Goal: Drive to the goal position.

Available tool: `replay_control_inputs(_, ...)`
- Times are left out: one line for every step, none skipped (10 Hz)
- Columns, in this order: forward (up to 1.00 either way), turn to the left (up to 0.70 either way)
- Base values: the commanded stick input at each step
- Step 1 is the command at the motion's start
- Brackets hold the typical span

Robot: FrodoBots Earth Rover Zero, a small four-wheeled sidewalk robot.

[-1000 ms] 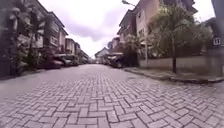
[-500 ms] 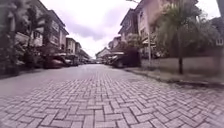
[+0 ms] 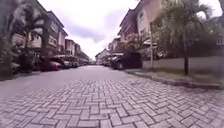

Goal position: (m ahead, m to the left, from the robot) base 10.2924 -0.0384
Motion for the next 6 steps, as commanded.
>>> replay_control_inputs(0.7, 0.0)
replay_control_inputs(0.7, 0.0)
replay_control_inputs(0.7, 0.0)
replay_control_inputs(0.7, 0.0)
replay_control_inputs(0.7, 0.0)
replay_control_inputs(0.7, 0.0)
